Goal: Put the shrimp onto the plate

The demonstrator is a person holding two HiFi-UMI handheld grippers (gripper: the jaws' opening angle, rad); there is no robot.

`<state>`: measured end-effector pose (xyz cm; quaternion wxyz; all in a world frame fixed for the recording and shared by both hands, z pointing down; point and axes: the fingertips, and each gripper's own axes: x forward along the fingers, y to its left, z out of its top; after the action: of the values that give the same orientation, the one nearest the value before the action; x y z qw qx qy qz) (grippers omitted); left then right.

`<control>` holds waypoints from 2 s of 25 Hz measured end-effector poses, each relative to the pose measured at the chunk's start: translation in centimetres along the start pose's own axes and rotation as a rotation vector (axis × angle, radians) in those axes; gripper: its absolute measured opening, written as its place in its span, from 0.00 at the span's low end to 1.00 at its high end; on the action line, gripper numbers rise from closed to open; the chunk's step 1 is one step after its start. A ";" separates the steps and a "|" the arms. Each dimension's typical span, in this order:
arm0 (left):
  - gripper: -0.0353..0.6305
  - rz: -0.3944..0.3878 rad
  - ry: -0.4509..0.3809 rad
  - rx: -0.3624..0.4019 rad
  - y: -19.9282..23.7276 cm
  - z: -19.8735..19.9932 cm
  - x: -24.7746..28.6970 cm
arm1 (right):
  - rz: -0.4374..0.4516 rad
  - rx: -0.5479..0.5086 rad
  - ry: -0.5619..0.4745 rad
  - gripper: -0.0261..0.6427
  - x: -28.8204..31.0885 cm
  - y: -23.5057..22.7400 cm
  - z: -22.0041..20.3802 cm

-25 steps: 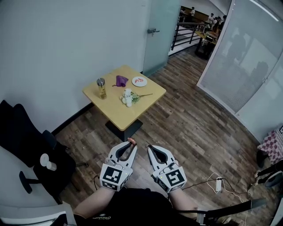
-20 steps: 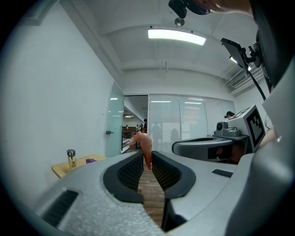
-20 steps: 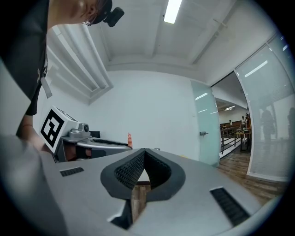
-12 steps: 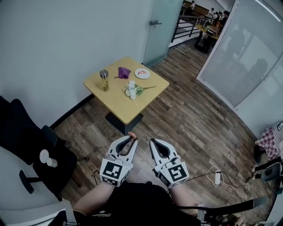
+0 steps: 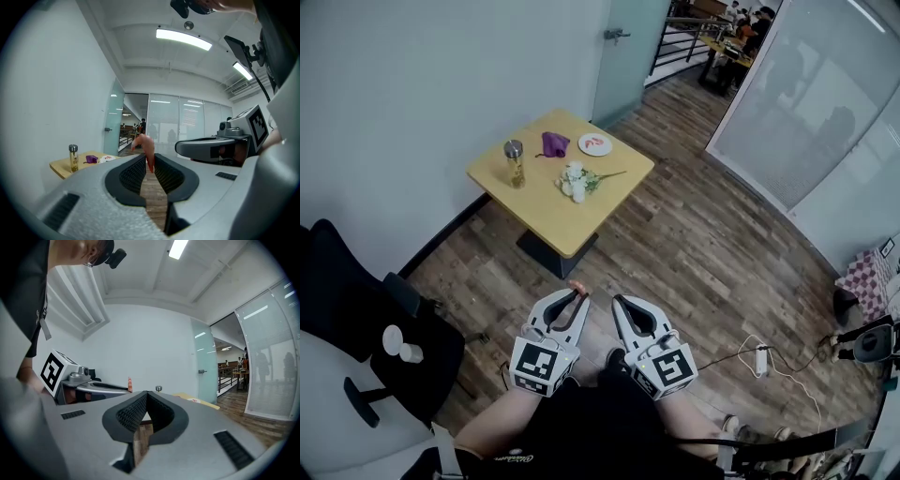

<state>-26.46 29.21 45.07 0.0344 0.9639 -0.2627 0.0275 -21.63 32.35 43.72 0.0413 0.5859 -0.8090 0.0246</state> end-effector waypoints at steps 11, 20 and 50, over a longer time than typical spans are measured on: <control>0.14 -0.004 0.005 0.016 1.1 -0.2 2.1 | 0.022 0.039 -0.004 0.04 2.0 -2.3 -0.9; 0.14 0.034 0.042 0.046 3.6 -0.3 8.8 | 0.069 0.060 -0.027 0.04 6.1 -8.1 -0.9; 0.14 0.079 0.039 0.054 5.0 3.8 42.7 | 0.138 0.093 -0.070 0.04 14.2 -41.6 1.7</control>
<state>7.81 3.03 44.56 0.0123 0.9526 -0.2989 0.0545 13.36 5.77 43.01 -0.0164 0.5305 -0.8464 0.0445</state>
